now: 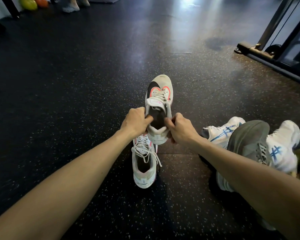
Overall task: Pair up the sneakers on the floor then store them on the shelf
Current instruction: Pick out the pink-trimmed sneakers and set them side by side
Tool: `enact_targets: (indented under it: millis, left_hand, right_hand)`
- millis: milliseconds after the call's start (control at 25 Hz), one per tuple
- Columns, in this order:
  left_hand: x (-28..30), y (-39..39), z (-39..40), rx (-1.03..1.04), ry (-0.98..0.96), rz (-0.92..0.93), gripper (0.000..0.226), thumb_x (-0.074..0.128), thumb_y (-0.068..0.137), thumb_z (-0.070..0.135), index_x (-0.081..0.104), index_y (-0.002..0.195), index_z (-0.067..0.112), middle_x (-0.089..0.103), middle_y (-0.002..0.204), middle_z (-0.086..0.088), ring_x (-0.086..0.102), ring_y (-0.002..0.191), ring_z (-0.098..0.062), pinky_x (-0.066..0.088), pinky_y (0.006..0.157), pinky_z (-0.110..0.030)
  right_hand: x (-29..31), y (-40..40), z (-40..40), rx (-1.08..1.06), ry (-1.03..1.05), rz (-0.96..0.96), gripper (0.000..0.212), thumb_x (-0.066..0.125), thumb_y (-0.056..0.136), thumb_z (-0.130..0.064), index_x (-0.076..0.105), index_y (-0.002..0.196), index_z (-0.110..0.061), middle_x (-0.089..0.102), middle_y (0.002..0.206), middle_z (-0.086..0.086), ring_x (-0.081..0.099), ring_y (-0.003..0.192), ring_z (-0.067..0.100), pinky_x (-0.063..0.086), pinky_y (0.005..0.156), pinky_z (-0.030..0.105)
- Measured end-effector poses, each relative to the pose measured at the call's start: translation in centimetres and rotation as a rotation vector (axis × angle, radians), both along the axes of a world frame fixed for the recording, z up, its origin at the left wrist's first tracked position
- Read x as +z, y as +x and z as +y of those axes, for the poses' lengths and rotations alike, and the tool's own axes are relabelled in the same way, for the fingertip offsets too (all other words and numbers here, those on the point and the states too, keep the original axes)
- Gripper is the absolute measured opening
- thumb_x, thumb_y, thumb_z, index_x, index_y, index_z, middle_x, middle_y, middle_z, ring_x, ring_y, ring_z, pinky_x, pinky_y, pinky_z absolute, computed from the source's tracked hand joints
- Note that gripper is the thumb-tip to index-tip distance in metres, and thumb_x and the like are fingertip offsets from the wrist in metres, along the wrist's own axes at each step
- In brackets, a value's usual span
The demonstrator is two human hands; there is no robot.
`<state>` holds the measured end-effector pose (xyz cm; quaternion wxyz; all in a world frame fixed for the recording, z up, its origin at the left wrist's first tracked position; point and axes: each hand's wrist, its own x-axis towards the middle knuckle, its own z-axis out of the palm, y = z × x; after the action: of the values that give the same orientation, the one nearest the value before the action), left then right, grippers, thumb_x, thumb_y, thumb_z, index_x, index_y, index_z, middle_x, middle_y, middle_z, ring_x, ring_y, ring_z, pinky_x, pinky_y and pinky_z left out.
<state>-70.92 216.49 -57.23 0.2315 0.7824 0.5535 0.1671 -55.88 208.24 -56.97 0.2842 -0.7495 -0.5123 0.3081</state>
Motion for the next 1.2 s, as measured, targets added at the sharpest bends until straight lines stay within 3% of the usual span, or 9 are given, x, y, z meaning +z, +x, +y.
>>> enact_targets:
  millis: [80,160,280,440,560,680,800,960,1200]
  left_hand:
    - [0.1,-1.7,0.6,0.022,-0.012,-0.012,0.029,0.056,0.087,0.03,0.064,0.091,0.003,0.07,0.087,-0.017,0.068,0.075,-0.035,0.057,0.067,-0.044]
    - [0.1,-3.8,0.9,0.049,-0.016,-0.004,0.028,0.055,0.085,0.029,0.063,0.089,0.003,0.071,0.086,-0.018,0.07,0.071,-0.036,0.058,0.066,-0.045]
    - [0.1,-7.4,1.2,0.103,-0.006,0.021,0.023,0.056,0.087,0.025,0.063,0.088,0.003,0.071,0.085,-0.017,0.07,0.07,-0.034,0.058,0.067,-0.045]
    - [-0.7,-12.7,1.0,0.132,-0.007,0.062,0.021,0.055,0.086,0.022,0.061,0.083,0.002,0.069,0.082,-0.02,0.069,0.07,-0.035,0.058,0.065,-0.046]
    - [-1.9,-15.8,0.1,0.154,-0.043,0.107,0.021,0.055,0.086,0.024,0.061,0.083,0.003,0.068,0.081,-0.018,0.068,0.071,-0.036,0.057,0.065,-0.044]
    - [-3.6,-17.4,-1.5,0.167,-0.082,0.175,0.021,0.053,0.088,0.024,0.061,0.082,0.005,0.067,0.078,-0.013,0.066,0.071,-0.032,0.055,0.066,-0.04]
    - [-5.8,-18.0,-3.1,0.166,-0.147,0.196,0.021,0.052,0.089,0.023,0.062,0.086,0.005,0.068,0.082,-0.013,0.065,0.072,-0.029,0.055,0.067,-0.041]
    - [-8.1,-17.2,-4.2,0.167,-0.182,0.267,0.024,0.05,0.092,0.025,0.062,0.092,0.004,0.068,0.09,-0.015,0.064,0.08,-0.032,0.049,0.068,-0.037]
    - [-9.9,-16.4,-5.3,0.193,-0.231,0.307,0.026,0.047,0.095,0.027,0.06,0.096,0.004,0.067,0.095,-0.017,0.063,0.086,-0.034,0.043,0.068,-0.035]
  right_hand:
    - [0.0,-0.6,-0.1,0.021,-0.009,0.043,0.043,0.035,0.096,-0.057,0.046,0.091,-0.015,0.069,0.083,0.011,0.067,0.065,0.028,0.057,0.064,0.045]
    - [-0.2,-1.1,-0.3,0.034,-0.064,0.016,0.043,0.034,0.095,-0.056,0.046,0.093,-0.015,0.068,0.092,0.011,0.064,0.074,0.025,0.052,0.066,0.04]
    - [-0.9,-2.0,-1.0,0.148,-0.307,-0.071,0.054,0.045,0.088,-0.054,0.041,0.117,-0.009,0.061,0.099,0.009,0.06,0.075,0.02,0.046,0.055,0.031]
    - [-3.5,-4.6,-2.0,0.292,-0.54,-0.146,0.064,0.064,0.083,-0.044,0.032,0.126,-0.009,0.063,0.091,0.013,0.066,0.056,0.022,0.057,0.047,0.032]
    - [-6.1,-6.2,-2.4,0.276,-0.543,-0.176,0.047,0.058,0.09,-0.031,0.034,0.123,-0.007,0.063,0.091,0.016,0.068,0.054,0.027,0.06,0.051,0.037]
    - [-7.9,-6.6,-2.7,0.259,-0.484,-0.138,0.028,0.045,0.091,-0.019,0.037,0.115,-0.006,0.063,0.1,0.024,0.071,0.069,0.039,0.06,0.06,0.048]
    - [-8.8,-6.4,-2.6,0.262,-0.446,-0.15,0.036,0.041,0.09,-0.018,0.035,0.124,-0.007,0.061,0.108,0.026,0.067,0.085,0.043,0.059,0.072,0.052]
    - [-9.0,-6.4,-2.7,0.289,-0.419,-0.168,0.043,0.045,0.092,-0.016,0.033,0.133,-0.007,0.059,0.114,0.026,0.065,0.091,0.043,0.055,0.082,0.052]
    - [-8.8,-7.5,-2.6,0.306,-0.369,-0.116,0.041,0.045,0.093,-0.012,0.037,0.134,-0.006,0.059,0.117,0.026,0.064,0.093,0.042,0.053,0.084,0.05]
